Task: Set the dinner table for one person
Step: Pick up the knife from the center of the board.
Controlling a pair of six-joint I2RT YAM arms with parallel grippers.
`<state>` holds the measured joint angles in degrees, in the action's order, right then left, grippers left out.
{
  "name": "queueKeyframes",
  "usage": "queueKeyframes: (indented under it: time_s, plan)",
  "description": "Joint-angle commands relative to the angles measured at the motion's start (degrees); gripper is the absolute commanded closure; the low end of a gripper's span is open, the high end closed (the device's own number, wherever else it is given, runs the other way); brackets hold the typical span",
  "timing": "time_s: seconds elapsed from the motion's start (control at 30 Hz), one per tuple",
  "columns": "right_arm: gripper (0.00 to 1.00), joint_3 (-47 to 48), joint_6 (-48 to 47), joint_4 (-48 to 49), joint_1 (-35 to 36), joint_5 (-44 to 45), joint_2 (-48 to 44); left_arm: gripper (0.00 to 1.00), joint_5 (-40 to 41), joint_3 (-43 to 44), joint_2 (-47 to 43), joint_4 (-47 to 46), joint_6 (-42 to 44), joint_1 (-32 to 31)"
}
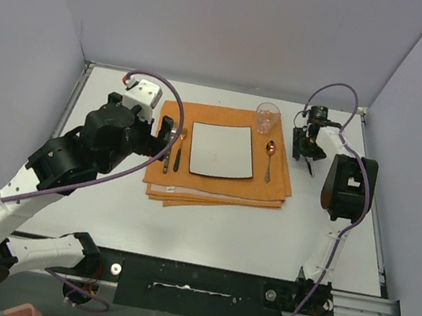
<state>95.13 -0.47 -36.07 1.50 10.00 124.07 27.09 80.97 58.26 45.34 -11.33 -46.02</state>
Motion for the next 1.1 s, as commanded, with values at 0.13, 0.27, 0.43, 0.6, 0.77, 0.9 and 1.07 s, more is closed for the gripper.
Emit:
queueKeyframes:
  time_s: [0.13, 0.27, 0.43, 0.6, 0.77, 0.9, 1.07]
  plan:
    - [0.55, -1.21, 1.20, 0.33, -2.42, -3.23, 3.14, 0.10, 2.23, 4.21, -0.19, -0.66, 1.57, -0.21]
    - [0.53, -1.55, 2.61, -0.22, -4.14, -3.81, 3.91, 0.10, 2.89, 4.87, -0.31, -0.33, 1.75, -0.21]
    - [0.53, -1.07, 3.21, -1.12, -5.38, -4.95, 4.84, 0.10, 3.66, 5.26, -0.82, 0.27, 1.66, -0.22]
    - [0.53, 0.47, 3.03, -2.68, -5.71, -6.37, 6.57, 0.10, 4.16, 5.50, -0.96, 0.19, 1.50, -0.21]
    - [0.62, 0.89, 2.51, -3.27, -5.36, -8.51, 7.52, 0.10, 4.30, 5.41, -0.89, -0.03, 1.53, -0.27]
    - [0.93, 1.21, 2.20, -5.06, -5.06, -9.22, 8.85, 0.10, 4.65, 5.30, -1.11, -0.13, 1.66, -0.24]
    - [1.00, 1.55, 3.36, -8.55, -4.75, -8.58, 10.71, 0.10, 5.28, 5.16, -1.57, -0.43, 2.09, -0.22]
